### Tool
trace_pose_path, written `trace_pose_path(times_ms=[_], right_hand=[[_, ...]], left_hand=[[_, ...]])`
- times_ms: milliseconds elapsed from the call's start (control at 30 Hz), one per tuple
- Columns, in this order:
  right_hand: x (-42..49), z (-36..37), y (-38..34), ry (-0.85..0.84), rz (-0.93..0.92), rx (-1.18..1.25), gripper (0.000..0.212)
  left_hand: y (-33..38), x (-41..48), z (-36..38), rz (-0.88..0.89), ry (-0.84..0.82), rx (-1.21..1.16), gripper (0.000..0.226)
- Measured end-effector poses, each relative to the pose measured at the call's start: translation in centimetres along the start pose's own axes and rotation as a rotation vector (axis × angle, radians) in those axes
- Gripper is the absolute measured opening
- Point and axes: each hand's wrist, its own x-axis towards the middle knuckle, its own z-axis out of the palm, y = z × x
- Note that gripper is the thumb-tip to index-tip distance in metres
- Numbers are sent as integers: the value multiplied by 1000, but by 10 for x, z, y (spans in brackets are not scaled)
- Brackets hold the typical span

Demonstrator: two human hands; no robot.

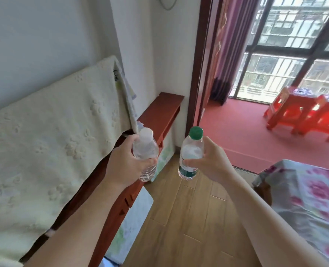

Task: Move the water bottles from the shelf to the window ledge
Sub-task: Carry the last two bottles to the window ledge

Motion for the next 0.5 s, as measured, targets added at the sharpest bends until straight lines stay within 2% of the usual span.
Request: trace_pose_path(times_ms=[200,500], right_hand=[[15,-80,51,91,64,17,57],[23,-157,118,251,196,97,58]], left_hand=[[55,28,69,53,-62,-49,59],[103,73,158,78,-205,-176,55]])
